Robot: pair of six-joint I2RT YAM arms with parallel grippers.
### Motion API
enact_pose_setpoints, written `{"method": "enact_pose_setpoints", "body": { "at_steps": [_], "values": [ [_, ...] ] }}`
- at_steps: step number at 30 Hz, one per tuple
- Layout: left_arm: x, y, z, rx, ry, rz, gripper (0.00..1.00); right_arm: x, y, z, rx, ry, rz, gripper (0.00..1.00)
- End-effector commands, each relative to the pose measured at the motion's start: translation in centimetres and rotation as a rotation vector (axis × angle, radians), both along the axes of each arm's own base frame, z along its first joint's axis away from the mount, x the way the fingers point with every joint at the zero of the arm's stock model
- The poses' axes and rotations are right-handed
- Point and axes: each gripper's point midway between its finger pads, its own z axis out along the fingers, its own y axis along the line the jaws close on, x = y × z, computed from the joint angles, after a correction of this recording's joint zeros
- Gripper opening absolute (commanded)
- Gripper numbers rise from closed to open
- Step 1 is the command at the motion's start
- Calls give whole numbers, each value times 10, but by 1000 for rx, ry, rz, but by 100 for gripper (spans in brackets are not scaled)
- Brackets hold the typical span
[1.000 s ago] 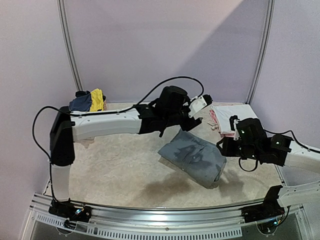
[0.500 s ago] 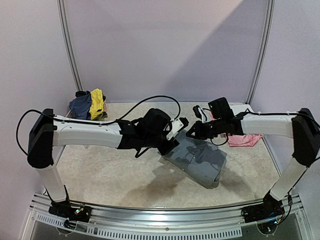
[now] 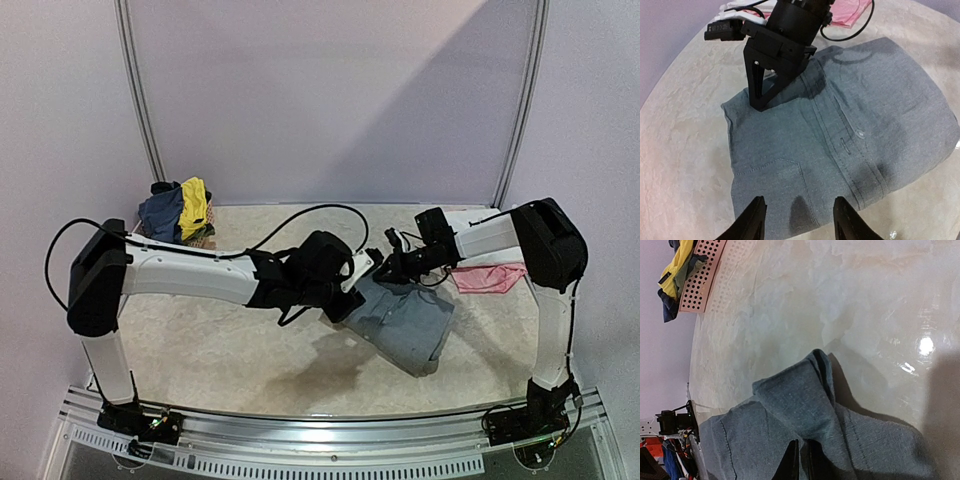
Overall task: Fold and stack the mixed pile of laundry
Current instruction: Adjust the square-folded shirt at the center of the board.
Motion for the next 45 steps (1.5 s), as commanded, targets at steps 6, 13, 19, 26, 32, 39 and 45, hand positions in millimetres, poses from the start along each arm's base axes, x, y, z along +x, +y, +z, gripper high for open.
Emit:
{"method": "enact_pose_setpoints", "body": {
  "at_steps": [6,13,19,26,32,39,45],
  "values": [
    [0,-34,-15,-40,36,-15,46,0,-3,-38,9,45,37,8],
    [-3,-44,-42,-1,70,-12,44,-2,-11,-51,8,61,32,7],
    [-22,-23,-95,81,112,35,42,-4,-13,-55,-2,64,30,6],
    [-30,-9,-138,107,163,77,41,-1,-13,-54,-2,59,21,5],
    [-36,-7,-131,62,168,114,41,1,-11,-51,-1,61,22,4],
    [-50,-17,-117,6,222,164,41,0,12,-52,-22,55,84,4],
    [-46,15,-125,9,196,321,41,-7,41,-59,-25,58,149,3]
  ]
}}
